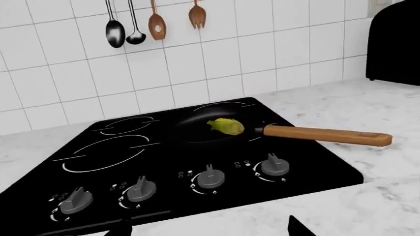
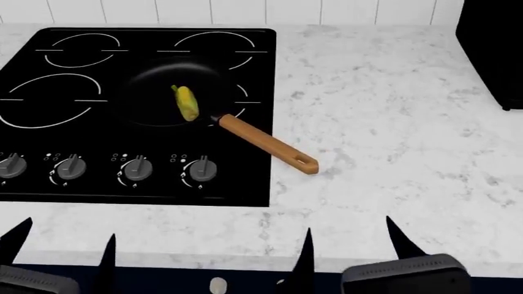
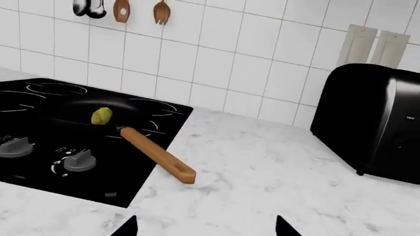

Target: Pick up the pan and dump the vegetables in it onto the plate. Then return the pan to the stove.

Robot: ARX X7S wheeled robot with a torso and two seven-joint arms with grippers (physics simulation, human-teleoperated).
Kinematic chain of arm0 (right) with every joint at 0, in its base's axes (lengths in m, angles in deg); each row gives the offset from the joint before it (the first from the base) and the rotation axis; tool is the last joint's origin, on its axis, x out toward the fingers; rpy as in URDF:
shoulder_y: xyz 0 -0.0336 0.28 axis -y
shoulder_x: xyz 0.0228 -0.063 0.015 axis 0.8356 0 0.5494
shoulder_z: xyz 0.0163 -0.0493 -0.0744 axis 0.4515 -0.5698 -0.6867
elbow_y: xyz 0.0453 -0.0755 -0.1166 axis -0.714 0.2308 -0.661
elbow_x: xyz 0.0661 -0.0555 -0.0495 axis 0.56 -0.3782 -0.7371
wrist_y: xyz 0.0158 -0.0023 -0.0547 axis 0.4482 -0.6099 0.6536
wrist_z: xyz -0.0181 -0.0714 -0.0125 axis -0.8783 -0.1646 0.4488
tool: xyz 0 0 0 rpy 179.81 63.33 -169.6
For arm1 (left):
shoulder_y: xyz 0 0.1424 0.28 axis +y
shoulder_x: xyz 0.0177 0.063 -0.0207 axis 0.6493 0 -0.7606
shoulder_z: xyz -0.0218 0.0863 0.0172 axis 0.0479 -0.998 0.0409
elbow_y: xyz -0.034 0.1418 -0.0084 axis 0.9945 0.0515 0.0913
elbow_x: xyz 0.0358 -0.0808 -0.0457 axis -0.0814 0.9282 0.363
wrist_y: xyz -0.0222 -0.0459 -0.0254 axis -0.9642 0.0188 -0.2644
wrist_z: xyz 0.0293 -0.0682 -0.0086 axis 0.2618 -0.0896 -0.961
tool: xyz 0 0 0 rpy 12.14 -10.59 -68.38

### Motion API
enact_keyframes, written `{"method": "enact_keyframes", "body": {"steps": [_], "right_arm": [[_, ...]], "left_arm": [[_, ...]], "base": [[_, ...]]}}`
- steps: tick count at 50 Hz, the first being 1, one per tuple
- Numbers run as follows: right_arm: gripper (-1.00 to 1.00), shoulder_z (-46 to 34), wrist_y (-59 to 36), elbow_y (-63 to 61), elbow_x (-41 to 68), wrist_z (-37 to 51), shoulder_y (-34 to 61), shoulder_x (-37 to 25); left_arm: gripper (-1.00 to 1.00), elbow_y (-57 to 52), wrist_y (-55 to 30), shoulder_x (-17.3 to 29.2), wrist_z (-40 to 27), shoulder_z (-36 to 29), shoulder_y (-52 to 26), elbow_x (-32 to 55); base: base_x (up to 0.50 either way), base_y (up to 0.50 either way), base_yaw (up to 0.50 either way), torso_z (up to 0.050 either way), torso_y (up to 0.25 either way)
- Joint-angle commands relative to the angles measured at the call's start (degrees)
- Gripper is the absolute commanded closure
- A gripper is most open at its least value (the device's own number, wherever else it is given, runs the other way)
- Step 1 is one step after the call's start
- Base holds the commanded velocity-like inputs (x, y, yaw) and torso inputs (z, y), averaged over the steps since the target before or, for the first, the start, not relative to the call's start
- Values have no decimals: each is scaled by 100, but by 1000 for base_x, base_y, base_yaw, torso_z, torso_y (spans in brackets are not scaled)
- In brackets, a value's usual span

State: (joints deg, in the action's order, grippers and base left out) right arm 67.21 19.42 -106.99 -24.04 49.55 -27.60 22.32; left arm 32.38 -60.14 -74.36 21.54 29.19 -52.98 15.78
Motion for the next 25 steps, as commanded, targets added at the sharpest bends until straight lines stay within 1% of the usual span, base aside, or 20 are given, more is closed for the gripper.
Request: {"method": "enact_keyframes", "body": {"steps": [1, 7, 14, 15, 16, 20, 22, 25], "right_arm": [[-100, 63, -973, -363, 12, -336, 631, -157], [-100, -27, -1583, -679, 2, -436, 1056, -307], [-100, -76, -1940, -872, -9, -481, 1336, -415], [-100, 85, -2024, -959, 178, -583, 1367, -351], [-100, -49, -2100, -1010, 0, -498, 1419, -471], [-100, -82, -2377, -1221, 5, -530, 1575, -544], [-100, -238, -2395, -1294, -99, -505, 1632, -635], [-100, -246, -2522, -1361, -63, -530, 1762, -615]], "left_arm": [[-100, -216, -852, 74, 203, 209, -503, 202], [-100, -321, -1172, 131, 266, 238, -720, 318], [-100, -457, -1385, 202, 259, 269, -877, 357], [-100, -480, -1416, 216, 259, 276, -897, 362], [-100, -514, -1468, 226, 258, 296, -930, 375], [-100, -654, -1645, 263, 251, 333, -1045, 414], [-100, -660, -1668, 273, 247, 335, -1078, 419], [-100, -681, -1665, 282, 232, 324, -1090, 415]], "base": [[0, 0, 0, 48, 66], [0, 0, 0, 48, 66], [0, 0, 0, 49, 65], [0, 0, 0, 49, 66], [0, 0, 0, 49, 64], [0, 0, 0, 49, 65], [350, 0, 0, 49, 64], [454, 0, 0, 48, 66]]}}
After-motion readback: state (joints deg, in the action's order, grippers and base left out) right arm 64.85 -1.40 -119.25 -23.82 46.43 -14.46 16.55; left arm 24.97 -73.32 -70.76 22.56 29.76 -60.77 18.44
